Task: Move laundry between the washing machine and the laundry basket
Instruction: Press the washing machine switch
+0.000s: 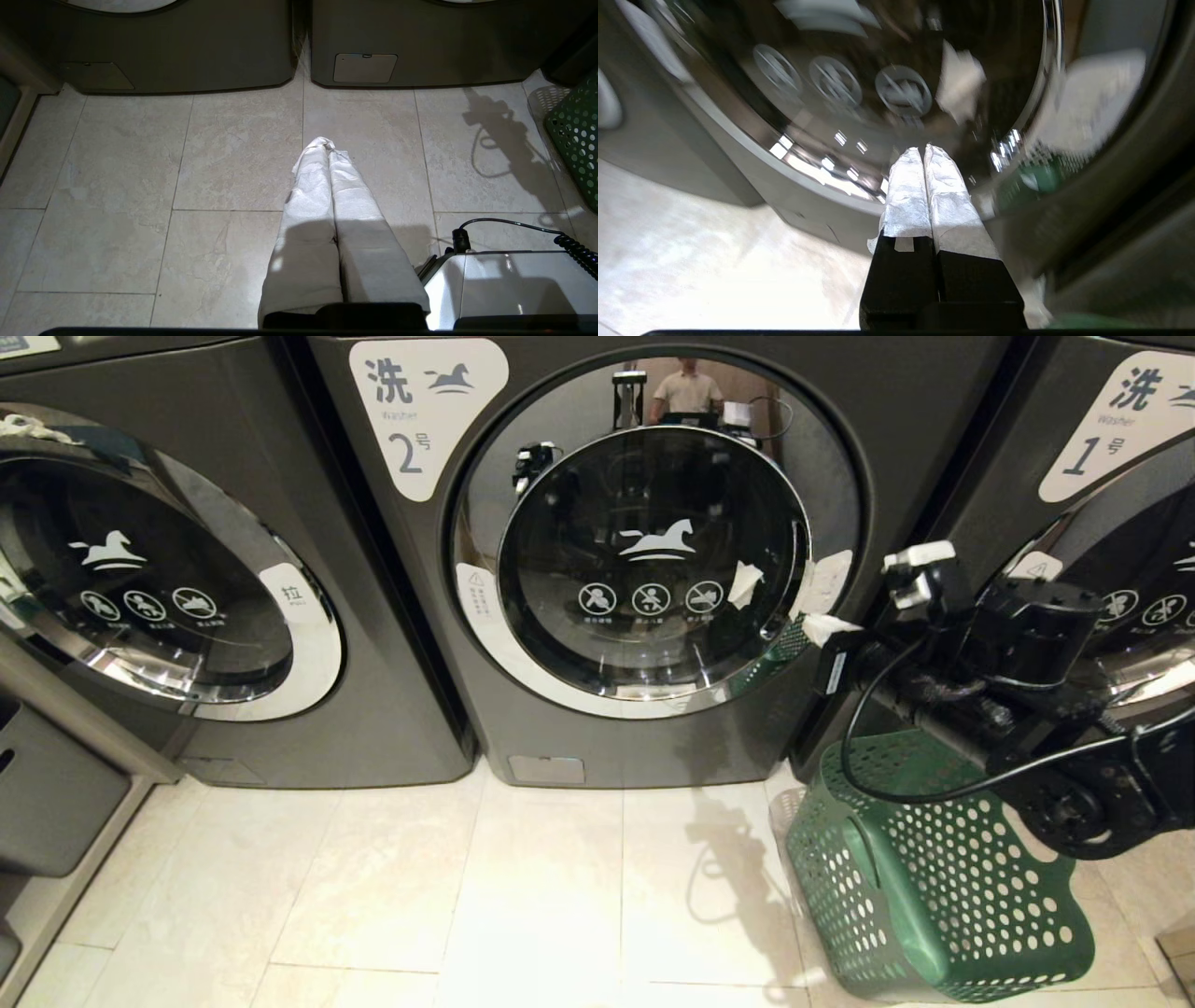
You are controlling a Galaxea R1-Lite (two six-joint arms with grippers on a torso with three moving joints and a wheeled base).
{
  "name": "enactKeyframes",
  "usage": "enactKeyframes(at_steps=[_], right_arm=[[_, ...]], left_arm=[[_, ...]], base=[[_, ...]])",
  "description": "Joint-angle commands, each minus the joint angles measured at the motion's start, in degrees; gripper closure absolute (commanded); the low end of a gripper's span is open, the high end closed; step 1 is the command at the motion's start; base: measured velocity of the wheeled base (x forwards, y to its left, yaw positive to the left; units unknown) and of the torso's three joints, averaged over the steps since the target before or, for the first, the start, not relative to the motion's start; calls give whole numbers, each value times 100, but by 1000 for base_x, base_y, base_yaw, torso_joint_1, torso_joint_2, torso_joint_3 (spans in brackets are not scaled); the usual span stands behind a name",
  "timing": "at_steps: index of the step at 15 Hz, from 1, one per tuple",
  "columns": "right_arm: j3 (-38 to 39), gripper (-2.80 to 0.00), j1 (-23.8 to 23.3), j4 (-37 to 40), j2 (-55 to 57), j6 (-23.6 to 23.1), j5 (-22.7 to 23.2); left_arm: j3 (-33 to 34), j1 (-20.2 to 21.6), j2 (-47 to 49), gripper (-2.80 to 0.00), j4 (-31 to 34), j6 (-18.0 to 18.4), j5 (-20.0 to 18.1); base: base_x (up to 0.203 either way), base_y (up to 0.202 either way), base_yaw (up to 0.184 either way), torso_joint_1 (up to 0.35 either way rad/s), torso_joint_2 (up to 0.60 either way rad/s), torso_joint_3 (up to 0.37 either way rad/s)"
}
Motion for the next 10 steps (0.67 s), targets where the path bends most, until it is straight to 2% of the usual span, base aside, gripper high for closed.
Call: enactKeyframes(at_steps=[1,3,5,8,10], right_arm=[[-157,0,270,261,-1161,41,1],[-589,0,394,869,-1753,78,-22],[-1444,0,437,1559,-1893,155,-102],[-2499,0,455,2700,-1900,597,-149],[-3153,0,457,3169,-1721,1040,-148]], left_arm=[[0,-2,-2,0,5,-8,5],[-9,-2,-2,0,5,-65,5],[-9,4,-2,0,5,-131,5],[-9,-2,-2,0,5,-131,5],[-9,-2,-2,0,5,-131,5]], base=[[0,0,0,0,0,0],[0,0,0,0,0,0],[0,0,0,0,0,0],[0,0,0,0,0,0],[0,0,0,0,0,0]])
